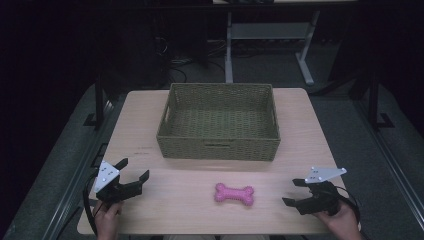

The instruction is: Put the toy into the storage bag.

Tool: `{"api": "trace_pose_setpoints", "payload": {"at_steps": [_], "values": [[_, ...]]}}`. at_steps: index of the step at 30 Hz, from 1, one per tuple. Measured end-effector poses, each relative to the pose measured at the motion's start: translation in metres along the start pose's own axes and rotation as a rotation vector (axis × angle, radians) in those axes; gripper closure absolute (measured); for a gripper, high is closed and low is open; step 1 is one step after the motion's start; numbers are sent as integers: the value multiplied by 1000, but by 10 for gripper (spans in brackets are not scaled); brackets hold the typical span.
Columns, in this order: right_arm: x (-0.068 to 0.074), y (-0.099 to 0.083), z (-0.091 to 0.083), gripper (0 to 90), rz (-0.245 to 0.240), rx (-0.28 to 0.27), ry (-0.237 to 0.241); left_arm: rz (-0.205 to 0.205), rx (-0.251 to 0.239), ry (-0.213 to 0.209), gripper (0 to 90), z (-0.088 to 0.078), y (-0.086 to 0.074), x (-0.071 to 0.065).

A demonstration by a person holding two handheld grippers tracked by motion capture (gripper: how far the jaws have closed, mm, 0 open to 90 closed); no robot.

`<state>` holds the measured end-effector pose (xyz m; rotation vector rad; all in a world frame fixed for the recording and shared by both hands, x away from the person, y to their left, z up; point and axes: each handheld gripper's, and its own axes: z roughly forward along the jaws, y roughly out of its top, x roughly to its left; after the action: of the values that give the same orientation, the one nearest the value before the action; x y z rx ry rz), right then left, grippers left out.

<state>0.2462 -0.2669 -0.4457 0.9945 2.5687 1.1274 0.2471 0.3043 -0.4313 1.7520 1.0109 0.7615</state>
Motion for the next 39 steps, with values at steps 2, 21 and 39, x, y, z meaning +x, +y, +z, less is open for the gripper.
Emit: {"api": "trace_pose_setpoints", "payload": {"at_steps": [2,21,39], "values": [[0,2,-1,211,-1,3,-3,-2,-1,3,138,0,0,1],[7,29,9,192,-68,84,74,2,2,5,138,1,0,0],[15,63,20,190,-142,149,142,-5,1,7,138,1,0,1]]}}
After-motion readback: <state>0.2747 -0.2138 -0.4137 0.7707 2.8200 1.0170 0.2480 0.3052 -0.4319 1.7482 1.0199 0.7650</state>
